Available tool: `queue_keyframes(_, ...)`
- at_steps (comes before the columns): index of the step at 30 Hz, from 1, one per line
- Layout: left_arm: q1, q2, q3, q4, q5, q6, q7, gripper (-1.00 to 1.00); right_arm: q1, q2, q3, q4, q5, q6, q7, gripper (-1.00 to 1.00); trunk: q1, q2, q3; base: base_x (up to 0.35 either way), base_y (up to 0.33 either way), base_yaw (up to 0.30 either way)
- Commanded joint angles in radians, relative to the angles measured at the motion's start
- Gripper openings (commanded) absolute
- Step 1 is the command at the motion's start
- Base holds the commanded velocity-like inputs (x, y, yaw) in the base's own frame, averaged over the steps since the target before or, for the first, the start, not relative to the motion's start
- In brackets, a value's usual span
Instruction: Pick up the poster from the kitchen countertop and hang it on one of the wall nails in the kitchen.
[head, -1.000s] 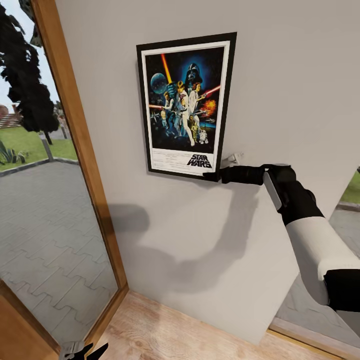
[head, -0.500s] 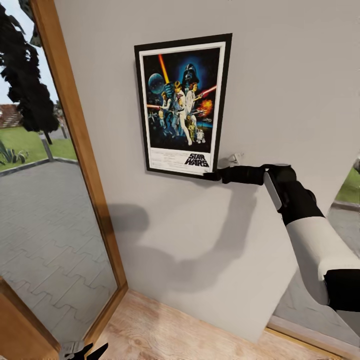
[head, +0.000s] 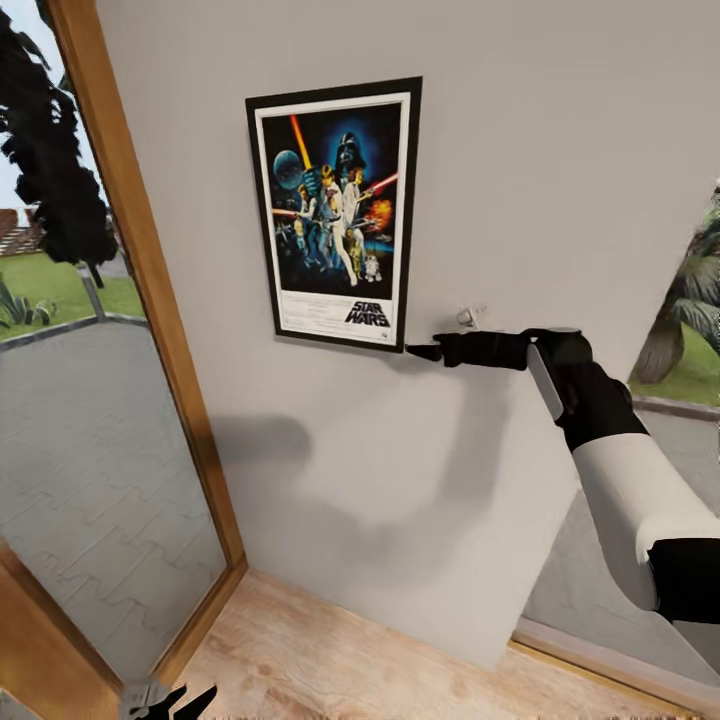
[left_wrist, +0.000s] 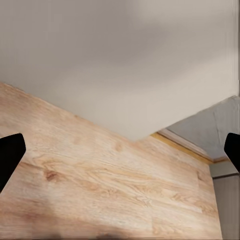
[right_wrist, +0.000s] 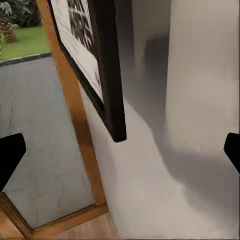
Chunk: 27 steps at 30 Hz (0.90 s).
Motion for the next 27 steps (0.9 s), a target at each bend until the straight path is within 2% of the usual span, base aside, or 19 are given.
queue_keyframes(1,-0.001,0.001,-0.008,0.001,0.007,-0.006,-0.001,1.0,0.004,-0.001,0.003,-0.001,-0.013,0.006,-0.002,1.0,0.0,-0.002,-0.002,-0.298,-0.107,0.0)
queue_keyframes(3,-0.001,0.001,-0.008,0.001,0.007,-0.006,-0.001,1.0,0.026,-0.001,0.002,-0.008,-0.032,0.005,-0.001,1.0,0.0,-0.002,-0.002,-0.31,-0.074,0.0)
queue_keyframes(4,-0.001,0.001,-0.007,0.002,0.007,-0.006,-0.001,1.0,0.068,-0.002,0.002,-0.02,-0.08,0.001,0.0,1.0,0.0,-0.002,-0.002,-0.299,-0.024,0.0)
queue_keyframes(6,-0.001,0.002,-0.007,0.002,0.007,-0.006,-0.002,1.0,0.114,-0.002,0.001,-0.027,-0.108,-0.026,0.001,1.0,0.0,-0.002,-0.002,-0.213,-0.016,0.0)
queue_keyframes(9,-0.001,0.002,-0.006,0.003,0.008,-0.006,-0.004,1.0,0.163,-0.002,0.002,-0.033,-0.124,-0.072,0.004,1.0,0.0,-0.002,-0.002,-0.108,-0.008,0.0)
queue_keyframes(11,-0.001,0.003,-0.006,0.004,0.008,-0.006,-0.007,1.0,0.226,-0.003,0.002,-0.046,-0.134,-0.117,0.006,1.0,0.0,-0.002,-0.002,-0.124,-0.003,0.0)
queue_keyframes(12,-0.001,0.003,-0.006,0.004,0.008,-0.006,-0.007,1.0,0.226,-0.003,0.002,-0.046,-0.134,-0.117,0.006,1.0,0.0,-0.002,-0.002,-0.162,-0.003,0.0)
queue_keyframes(14,-0.001,0.003,-0.006,0.005,0.008,-0.007,-0.008,1.0,0.274,-0.003,0.003,-0.064,-0.137,-0.134,0.006,1.0,0.0,-0.002,-0.002,-0.235,-0.001,0.0)
queue_keyframes(15,-0.001,0.003,-0.006,0.005,0.009,-0.006,-0.009,1.0,0.339,-0.003,0.003,-0.086,-0.139,-0.144,0.008,1.0,0.0,-0.002,-0.002,-0.293,-0.001,0.0)
queue_keyframes(16,-0.001,0.003,-0.006,0.005,0.009,-0.006,-0.009,1.0,0.355,-0.003,0.003,-0.089,-0.139,-0.146,0.009,1.0,0.0,-0.002,-0.002,-0.273,0.0,0.0)
queue_keyframes(19,-0.001,0.003,-0.006,0.005,0.009,-0.006,-0.01,1.0,0.452,-0.004,0.003,-0.083,-0.139,-0.154,0.008,1.0,0.0,-0.002,-0.002,-0.135,0.0,0.0)
queue_keyframes(20,-0.001,0.003,-0.006,0.005,0.009,-0.006,-0.01,1.0,0.529,-0.004,0.003,-0.041,-0.139,-0.193,0.007,1.0,0.0,-0.002,-0.002,-0.049,0.0,0.0)
queue_keyframes(21,-0.001,0.003,-0.006,0.005,0.009,-0.006,-0.01,1.0,0.576,-0.003,0.003,0.009,-0.139,-0.245,0.006,1.0,0.0,-0.002,-0.002,-0.032,0.0,0.0)
queue_keyframes(22,-0.001,0.003,-0.006,0.005,0.009,-0.006,-0.01,1.0,0.594,-0.003,0.003,0.038,-0.139,-0.274,0.006,1.0,0.0,-0.002,-0.002,-0.025,0.0,0.0)
queue_keyframes(23,-0.001,0.003,-0.006,0.005,0.009,-0.006,-0.01,1.0,0.624,-0.003,0.003,0.113,-0.139,-0.331,0.007,1.0,0.0,-0.002,-0.002,-0.016,0.0,0.0)
queue_keyframes(25,-0.001,0.003,-0.006,0.005,0.008,-0.006,-0.011,1.0,0.672,-0.005,0.003,0.386,-0.14,-0.458,0.008,1.0,0.0,-0.002,-0.002,-0.007,0.0,0.0)
queue_keyframes(26,-0.001,0.003,-0.006,0.005,0.008,-0.006,-0.011,1.0,0.672,-0.005,0.003,0.386,-0.14,-0.458,0.008,1.0,0.0,-0.002,-0.002,-0.005,0.0,0.0)
queue_keyframes(27,-0.001,0.002,-0.006,0.005,0.008,-0.006,-0.01,1.0,0.681,-0.006,0.003,0.519,-0.14,-0.527,0.008,1.0,0.0,-0.002,-0.002,-0.003,0.0,0.0)
